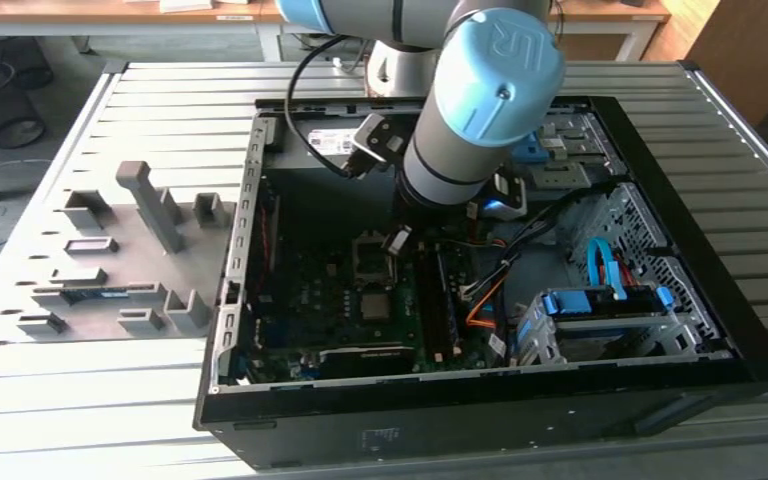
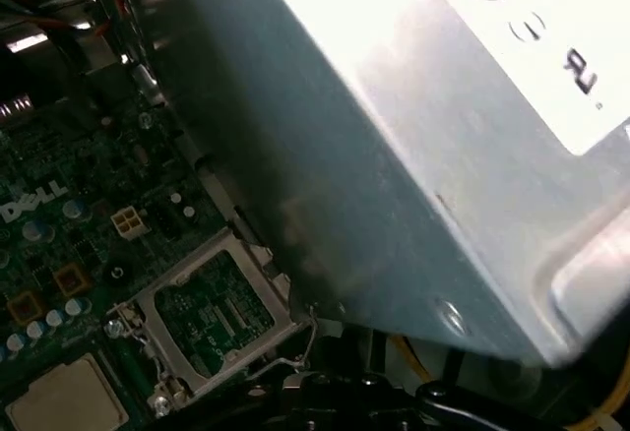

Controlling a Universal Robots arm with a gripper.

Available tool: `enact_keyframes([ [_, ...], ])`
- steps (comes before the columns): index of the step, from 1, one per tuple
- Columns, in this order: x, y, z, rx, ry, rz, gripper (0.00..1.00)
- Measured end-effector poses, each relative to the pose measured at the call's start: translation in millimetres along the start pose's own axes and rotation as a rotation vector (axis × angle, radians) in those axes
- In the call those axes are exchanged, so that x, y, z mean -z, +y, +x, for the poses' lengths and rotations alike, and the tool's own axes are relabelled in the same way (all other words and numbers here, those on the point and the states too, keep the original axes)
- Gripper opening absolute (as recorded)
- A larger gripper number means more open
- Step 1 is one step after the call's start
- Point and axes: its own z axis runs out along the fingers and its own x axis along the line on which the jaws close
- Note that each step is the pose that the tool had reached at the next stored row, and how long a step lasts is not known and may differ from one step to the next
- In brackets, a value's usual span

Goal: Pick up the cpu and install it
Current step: 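Close the cpu cover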

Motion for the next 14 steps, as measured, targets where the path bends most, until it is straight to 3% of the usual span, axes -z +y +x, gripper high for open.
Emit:
enact_keyframes([
  [6,0.1,4.7,3.4,0.0,-0.0005,0.0015,0.1],
  [14,9.1,7.2,2.0,0.001,-0.0017,0.0022,0.1],
])
